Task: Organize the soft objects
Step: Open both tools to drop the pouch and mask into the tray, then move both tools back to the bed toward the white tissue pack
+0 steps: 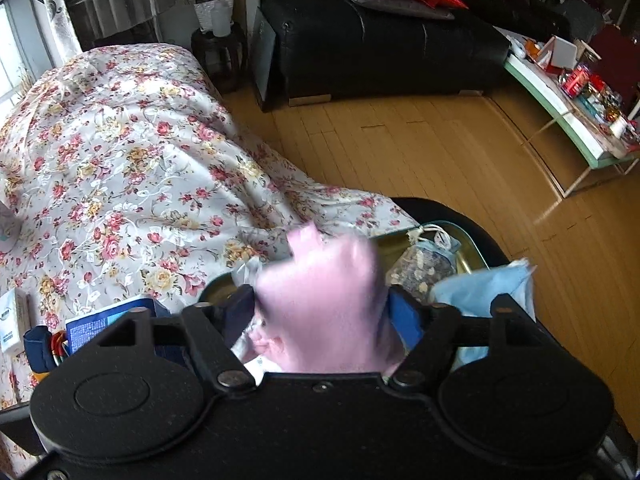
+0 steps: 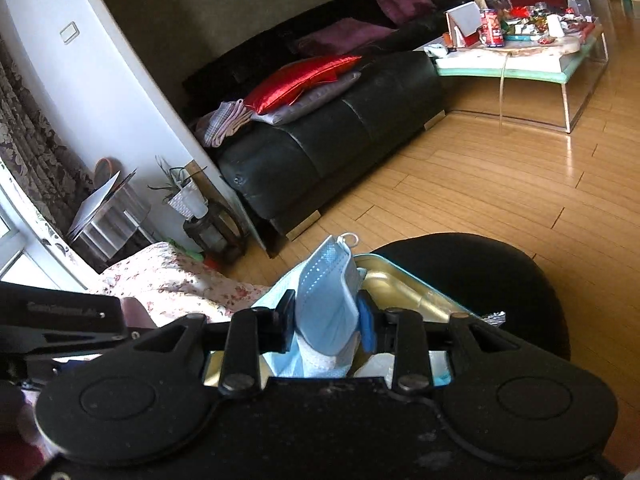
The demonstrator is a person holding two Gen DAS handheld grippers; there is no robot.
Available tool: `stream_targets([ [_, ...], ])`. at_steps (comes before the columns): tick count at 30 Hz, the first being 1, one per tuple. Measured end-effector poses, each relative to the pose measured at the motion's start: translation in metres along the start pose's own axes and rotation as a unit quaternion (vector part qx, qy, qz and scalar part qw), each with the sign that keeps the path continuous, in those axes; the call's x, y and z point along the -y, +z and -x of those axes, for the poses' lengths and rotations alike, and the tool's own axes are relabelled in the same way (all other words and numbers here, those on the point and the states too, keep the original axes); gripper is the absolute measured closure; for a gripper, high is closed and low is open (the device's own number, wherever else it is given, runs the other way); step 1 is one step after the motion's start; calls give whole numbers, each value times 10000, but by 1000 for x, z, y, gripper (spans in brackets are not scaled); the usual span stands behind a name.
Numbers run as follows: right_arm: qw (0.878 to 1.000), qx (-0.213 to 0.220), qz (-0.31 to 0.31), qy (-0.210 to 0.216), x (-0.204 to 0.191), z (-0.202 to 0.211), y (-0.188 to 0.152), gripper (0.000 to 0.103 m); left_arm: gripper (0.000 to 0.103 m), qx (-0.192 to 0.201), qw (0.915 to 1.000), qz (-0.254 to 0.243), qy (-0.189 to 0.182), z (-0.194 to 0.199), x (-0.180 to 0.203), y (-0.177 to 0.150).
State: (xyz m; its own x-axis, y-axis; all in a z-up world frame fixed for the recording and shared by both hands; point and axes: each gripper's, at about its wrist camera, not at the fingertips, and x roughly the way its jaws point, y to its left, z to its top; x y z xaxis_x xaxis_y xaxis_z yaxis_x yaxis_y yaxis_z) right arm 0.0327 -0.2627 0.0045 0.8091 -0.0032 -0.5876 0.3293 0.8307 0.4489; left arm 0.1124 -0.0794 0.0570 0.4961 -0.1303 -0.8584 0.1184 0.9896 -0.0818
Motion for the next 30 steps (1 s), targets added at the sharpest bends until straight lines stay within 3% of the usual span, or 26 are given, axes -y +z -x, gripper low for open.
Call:
stream_targets([
  [1, 10000, -14, -44, -5, 1, 0, 1, 57, 29, 43, 10000, 6, 37, 1, 0, 0],
  [2, 10000, 9, -91, 8, 2, 1, 1, 39, 29, 73, 9999, 19, 67, 2, -2, -1],
  [3, 9999, 55, -133, 16, 3, 3, 2, 37, 28, 76, 9999, 36, 78, 2, -3, -1],
  [22, 9999, 118, 58, -32, -4, 4, -2, 37, 28, 116, 9953, 893, 344, 50, -56, -40],
  [26, 9999, 125, 106, -47, -4, 5, -2, 37, 28, 213, 9916, 1171, 499, 73, -80, -56],
  [30, 9997, 137, 167, -68, -5, 6, -1, 37, 28, 416, 9842, 1459, 910, 102, -111, -74],
])
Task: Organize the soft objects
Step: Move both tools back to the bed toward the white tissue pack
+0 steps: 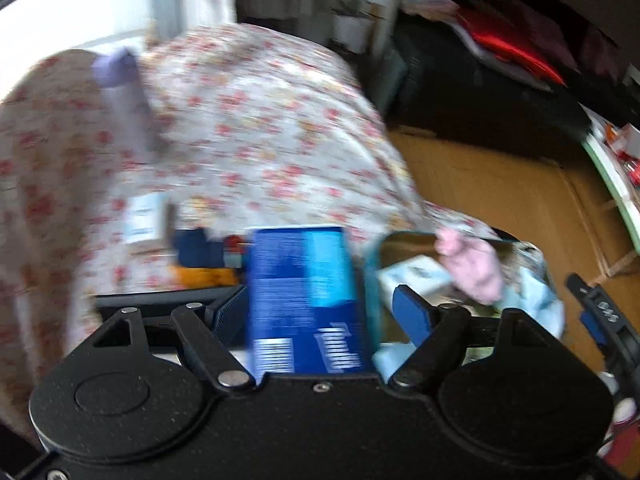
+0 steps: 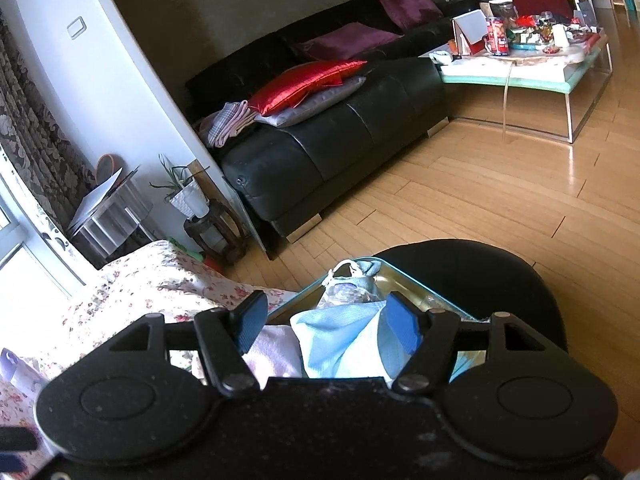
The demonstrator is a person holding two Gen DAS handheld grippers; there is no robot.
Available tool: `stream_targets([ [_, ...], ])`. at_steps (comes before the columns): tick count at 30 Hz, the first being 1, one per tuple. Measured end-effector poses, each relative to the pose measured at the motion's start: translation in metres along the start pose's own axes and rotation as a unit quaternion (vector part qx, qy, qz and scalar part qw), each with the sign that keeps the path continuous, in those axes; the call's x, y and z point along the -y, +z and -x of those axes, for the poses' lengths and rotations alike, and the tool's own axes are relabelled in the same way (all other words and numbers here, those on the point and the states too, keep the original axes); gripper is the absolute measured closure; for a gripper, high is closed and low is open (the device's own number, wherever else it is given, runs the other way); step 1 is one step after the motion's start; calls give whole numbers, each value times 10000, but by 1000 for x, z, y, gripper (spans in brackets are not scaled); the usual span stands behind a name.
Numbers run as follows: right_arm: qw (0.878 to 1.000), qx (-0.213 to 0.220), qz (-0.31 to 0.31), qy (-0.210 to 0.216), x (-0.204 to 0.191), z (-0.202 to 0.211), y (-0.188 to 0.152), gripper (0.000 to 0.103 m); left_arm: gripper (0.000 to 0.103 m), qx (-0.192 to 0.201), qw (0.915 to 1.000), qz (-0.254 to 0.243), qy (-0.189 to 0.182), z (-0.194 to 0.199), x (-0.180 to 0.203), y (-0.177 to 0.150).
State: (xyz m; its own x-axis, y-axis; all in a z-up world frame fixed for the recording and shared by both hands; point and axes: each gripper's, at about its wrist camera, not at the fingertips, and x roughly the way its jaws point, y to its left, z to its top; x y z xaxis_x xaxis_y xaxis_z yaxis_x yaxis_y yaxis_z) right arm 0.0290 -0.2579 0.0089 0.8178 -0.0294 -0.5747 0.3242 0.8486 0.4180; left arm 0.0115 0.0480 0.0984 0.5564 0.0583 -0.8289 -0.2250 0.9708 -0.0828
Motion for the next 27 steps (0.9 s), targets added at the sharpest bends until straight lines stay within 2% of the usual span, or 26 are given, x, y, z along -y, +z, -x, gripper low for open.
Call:
stream_targets([
  [4, 9999, 33, 160, -29, -3, 3, -1, 37, 28, 306, 9982, 203, 476, 23, -39, -3],
  [11, 9985, 104, 519, -127, -10, 9, -2, 37, 27, 619, 9879, 795, 1176, 48, -111, -4],
  [16, 9950, 238, 949, -207, -22, 15, -8, 35, 26, 768, 9786, 1159, 1519, 53, -153, -6],
  [19, 9907, 352, 1286, -278, -31, 18, -12, 32, 16, 795, 9746, 1248, 1680, 49, -170, -6],
  [21, 9871, 417, 1507, -334, -38, 19, -16, 30, 16, 809, 9720, 1263, 1808, 45, -180, -4],
  [27, 9736, 614, 2139, -503, -57, 22, -27, 25, 16, 669, 9716, 1275, 1876, 22, -197, 7],
])
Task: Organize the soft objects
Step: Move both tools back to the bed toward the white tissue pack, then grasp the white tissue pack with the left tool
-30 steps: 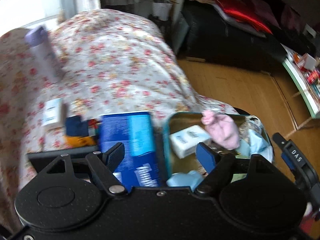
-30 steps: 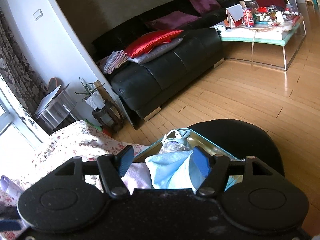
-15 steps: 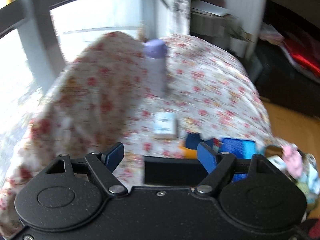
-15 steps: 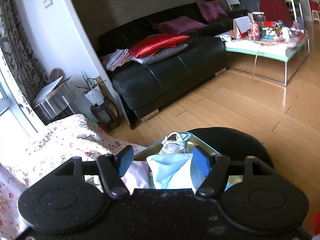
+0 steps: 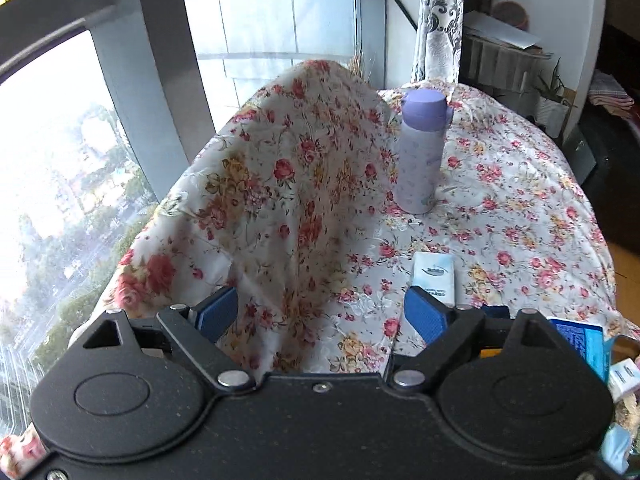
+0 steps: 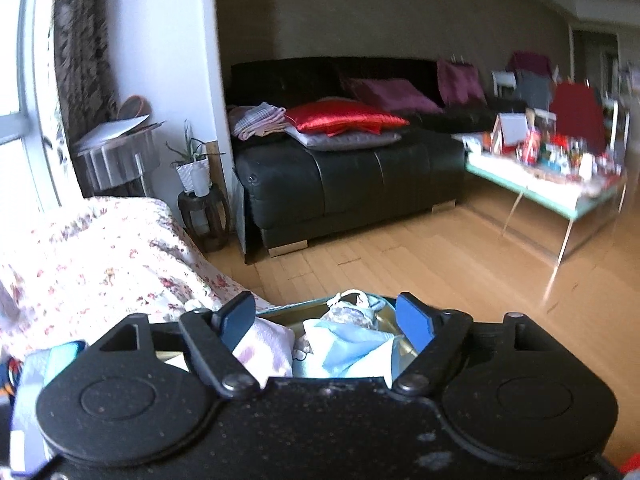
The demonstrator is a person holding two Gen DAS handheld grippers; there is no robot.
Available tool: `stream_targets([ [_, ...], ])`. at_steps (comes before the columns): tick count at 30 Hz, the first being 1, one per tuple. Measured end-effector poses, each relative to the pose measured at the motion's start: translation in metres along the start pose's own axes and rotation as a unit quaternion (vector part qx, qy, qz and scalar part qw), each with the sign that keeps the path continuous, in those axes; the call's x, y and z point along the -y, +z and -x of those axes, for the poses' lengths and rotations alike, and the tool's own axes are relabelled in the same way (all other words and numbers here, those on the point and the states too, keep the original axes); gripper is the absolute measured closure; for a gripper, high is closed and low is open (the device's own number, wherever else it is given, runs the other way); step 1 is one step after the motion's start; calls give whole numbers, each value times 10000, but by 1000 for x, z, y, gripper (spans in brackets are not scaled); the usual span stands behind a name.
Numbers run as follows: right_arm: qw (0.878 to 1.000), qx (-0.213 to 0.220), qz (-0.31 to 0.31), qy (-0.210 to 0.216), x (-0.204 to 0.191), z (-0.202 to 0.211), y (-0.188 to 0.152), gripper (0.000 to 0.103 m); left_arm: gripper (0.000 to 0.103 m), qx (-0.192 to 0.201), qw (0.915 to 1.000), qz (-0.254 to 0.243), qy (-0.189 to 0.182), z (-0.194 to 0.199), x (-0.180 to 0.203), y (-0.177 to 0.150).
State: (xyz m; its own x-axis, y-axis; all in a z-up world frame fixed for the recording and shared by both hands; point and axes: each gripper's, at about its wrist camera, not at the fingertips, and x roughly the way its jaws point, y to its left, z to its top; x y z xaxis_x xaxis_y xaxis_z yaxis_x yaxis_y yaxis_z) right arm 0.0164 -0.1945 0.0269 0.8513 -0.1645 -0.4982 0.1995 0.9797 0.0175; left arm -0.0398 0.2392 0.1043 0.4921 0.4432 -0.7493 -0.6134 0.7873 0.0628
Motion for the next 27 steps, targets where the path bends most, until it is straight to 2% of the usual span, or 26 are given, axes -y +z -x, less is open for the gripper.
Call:
stream_targets([
  [10, 9993, -72, 323, -183, -14, 2, 2, 22, 16, -195, 9993, -281, 151, -46, 16, 21],
  [17, 9959, -124, 882, -151, -37, 4, 0, 20, 16, -652, 9966, -410, -277, -84, 37, 41],
  [22, 9919, -153, 1255, 96, -52, 10, -2, 20, 16, -1014, 9922, -505, -511, -116, 54, 44],
  [27, 9927, -219, 945, 717, -73, 24, -2, 19, 16, -1401, 9868, -497, -636, -147, 66, 39],
])
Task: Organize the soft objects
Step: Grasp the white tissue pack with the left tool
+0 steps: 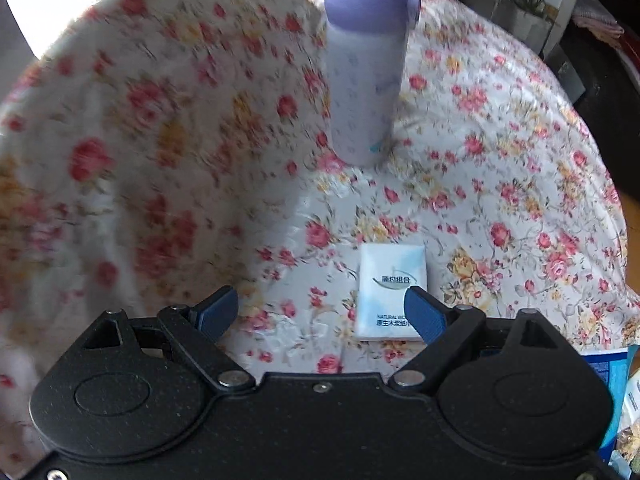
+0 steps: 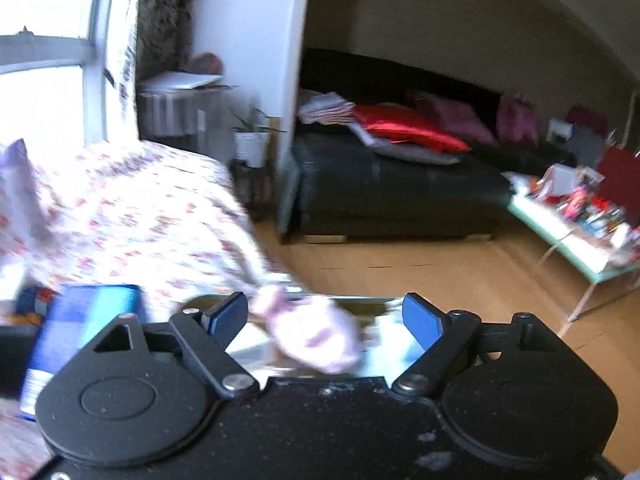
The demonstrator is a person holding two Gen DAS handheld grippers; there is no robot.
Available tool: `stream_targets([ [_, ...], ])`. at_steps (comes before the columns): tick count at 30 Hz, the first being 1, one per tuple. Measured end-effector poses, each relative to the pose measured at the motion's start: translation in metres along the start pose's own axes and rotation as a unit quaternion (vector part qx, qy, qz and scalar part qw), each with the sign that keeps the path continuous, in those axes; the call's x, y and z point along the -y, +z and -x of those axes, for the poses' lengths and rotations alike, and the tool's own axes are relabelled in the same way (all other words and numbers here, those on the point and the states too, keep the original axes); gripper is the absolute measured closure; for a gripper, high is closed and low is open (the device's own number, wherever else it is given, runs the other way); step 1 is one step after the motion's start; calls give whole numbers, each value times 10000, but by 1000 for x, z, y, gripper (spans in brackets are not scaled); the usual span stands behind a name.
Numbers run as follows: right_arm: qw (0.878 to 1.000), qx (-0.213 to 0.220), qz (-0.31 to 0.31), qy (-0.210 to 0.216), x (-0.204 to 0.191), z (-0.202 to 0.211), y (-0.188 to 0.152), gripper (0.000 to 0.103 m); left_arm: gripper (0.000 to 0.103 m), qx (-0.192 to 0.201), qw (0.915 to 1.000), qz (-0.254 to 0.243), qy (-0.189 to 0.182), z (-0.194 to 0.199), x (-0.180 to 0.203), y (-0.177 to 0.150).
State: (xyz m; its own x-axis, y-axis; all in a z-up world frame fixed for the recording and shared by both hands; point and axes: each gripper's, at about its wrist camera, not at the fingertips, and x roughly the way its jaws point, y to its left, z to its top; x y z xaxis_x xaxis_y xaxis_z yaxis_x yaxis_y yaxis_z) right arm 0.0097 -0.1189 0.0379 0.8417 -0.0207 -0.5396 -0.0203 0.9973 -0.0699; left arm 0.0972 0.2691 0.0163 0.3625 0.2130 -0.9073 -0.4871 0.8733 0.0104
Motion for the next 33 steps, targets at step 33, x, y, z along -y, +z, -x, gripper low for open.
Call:
stream_targets([
  [33, 9760, -497, 305, 2097, -133, -4, 26, 19, 19, -780, 9911, 861, 655, -67, -34, 6],
])
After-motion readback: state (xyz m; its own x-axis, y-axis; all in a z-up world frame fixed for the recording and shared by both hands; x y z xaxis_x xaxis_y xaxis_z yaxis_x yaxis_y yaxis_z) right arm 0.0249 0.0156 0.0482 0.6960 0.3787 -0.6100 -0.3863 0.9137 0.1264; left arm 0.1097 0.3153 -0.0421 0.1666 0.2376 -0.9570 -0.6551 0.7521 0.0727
